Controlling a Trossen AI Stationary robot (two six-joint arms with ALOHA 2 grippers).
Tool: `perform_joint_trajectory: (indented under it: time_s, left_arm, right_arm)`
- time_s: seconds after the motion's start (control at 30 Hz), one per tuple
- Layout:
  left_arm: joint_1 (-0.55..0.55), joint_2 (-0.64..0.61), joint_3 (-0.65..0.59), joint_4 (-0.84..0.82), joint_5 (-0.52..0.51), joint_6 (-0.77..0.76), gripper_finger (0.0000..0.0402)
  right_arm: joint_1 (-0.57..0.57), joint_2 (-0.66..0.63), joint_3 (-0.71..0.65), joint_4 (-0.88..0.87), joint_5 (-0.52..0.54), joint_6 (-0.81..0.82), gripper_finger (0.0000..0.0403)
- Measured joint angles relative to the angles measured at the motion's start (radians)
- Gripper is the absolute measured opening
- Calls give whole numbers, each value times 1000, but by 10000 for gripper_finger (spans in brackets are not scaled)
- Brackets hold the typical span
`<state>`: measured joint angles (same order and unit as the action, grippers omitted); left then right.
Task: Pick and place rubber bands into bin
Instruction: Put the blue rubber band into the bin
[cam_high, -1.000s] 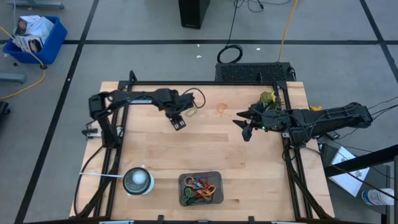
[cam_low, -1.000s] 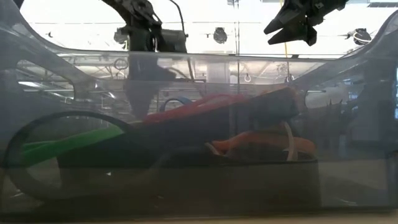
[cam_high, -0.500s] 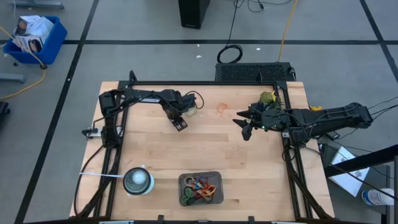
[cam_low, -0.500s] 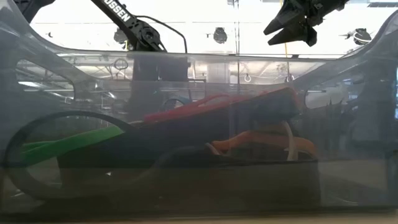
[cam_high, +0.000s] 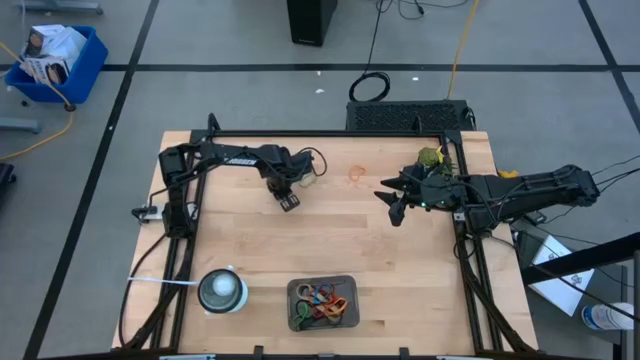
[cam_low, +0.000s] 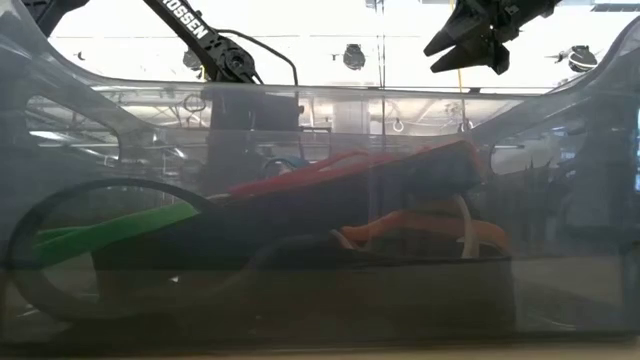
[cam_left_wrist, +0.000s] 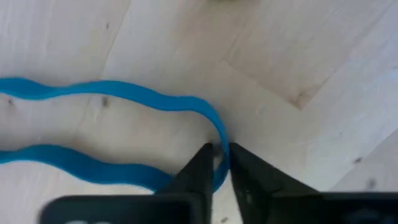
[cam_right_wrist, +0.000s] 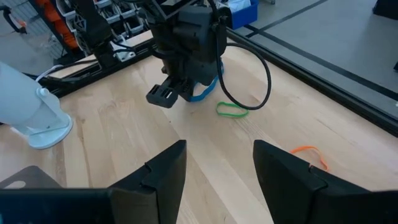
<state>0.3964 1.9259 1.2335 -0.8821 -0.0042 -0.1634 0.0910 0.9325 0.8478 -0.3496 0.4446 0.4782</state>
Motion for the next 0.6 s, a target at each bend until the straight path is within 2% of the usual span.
perform_joint_trajectory:
  time_s: [0.1, 0.3, 0.47, 0.6]
  left_arm:
    - [0, 0, 0, 8, -1, 7, 12]
    - [-9, -26, -1, 4, -12, 1, 6]
    - [-23, -134, -1, -6, -6, -9, 5]
    - [-34, -280, -1, -6, 8, -30, 5]
  right_arm:
    - [0, 0, 0, 0, 0, 0, 183]
    - [0, 0, 0, 0, -1, 0, 183]
    - [2, 0, 0, 0, -3, 0, 183]
    - [2, 0, 0, 0, -4, 0, 183]
